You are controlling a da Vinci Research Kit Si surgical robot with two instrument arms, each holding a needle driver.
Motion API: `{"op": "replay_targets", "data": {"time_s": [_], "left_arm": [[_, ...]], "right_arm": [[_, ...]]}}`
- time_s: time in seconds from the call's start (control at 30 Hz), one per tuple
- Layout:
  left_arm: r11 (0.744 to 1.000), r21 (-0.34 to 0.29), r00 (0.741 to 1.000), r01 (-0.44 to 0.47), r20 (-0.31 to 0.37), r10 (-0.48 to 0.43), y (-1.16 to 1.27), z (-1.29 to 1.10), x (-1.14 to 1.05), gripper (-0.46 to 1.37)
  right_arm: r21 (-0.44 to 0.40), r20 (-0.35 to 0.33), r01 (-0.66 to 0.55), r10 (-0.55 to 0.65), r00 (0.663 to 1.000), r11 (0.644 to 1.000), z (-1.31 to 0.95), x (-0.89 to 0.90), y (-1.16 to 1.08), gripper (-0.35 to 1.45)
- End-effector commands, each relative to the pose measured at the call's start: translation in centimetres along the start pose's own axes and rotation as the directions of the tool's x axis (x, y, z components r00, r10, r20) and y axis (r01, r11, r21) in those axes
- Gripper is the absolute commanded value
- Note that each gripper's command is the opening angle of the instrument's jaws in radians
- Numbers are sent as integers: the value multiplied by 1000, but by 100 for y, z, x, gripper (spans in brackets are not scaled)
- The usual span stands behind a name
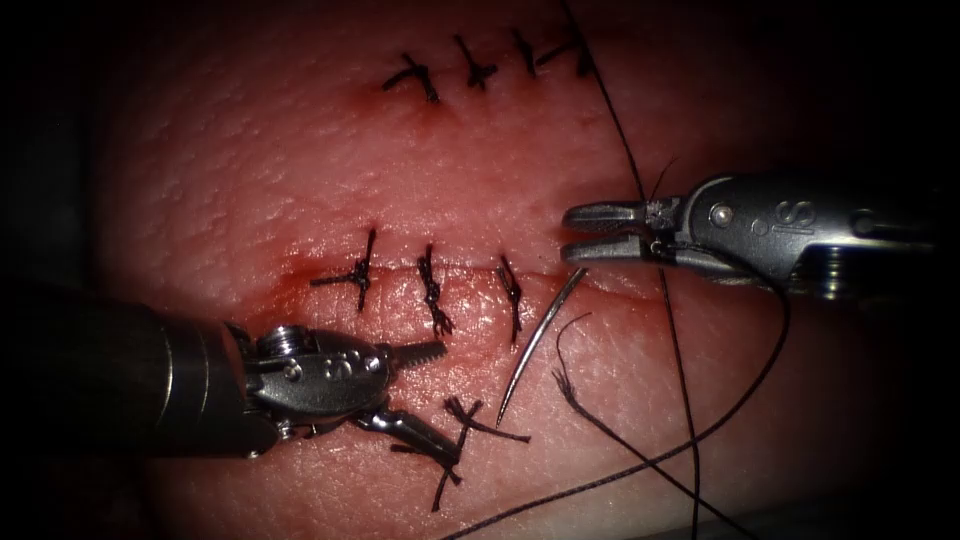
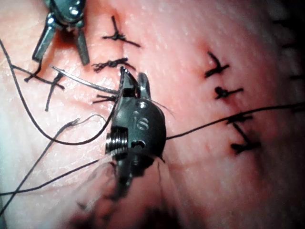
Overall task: Wound Closure
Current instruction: Insert needle into the flesh atop the incision using the right needle driver
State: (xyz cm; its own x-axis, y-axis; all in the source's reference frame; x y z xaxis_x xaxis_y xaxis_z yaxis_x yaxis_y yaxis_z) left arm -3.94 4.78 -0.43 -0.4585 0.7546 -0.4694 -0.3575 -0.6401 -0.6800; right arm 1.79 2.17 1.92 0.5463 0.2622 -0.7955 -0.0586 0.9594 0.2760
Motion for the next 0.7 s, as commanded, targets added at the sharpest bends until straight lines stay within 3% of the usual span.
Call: {"op": "replay_targets", "data": {"time_s": [0.03,0.53,0.7], "left_arm": [[1000,-1,1000,0,0,0,0,0,0,69],[999,7,998,-53,-28,53,9,-4,26,67],[997,14,997,-71,-30,71,9,3,37,65]], "right_arm": [[-7,0,1,-1,1000,1000,0,0,0,-35],[-3,7,80,-80,997,997,-10,-11,12,-35],[-28,51,157,-156,986,987,-17,-20,20,-35]]}}
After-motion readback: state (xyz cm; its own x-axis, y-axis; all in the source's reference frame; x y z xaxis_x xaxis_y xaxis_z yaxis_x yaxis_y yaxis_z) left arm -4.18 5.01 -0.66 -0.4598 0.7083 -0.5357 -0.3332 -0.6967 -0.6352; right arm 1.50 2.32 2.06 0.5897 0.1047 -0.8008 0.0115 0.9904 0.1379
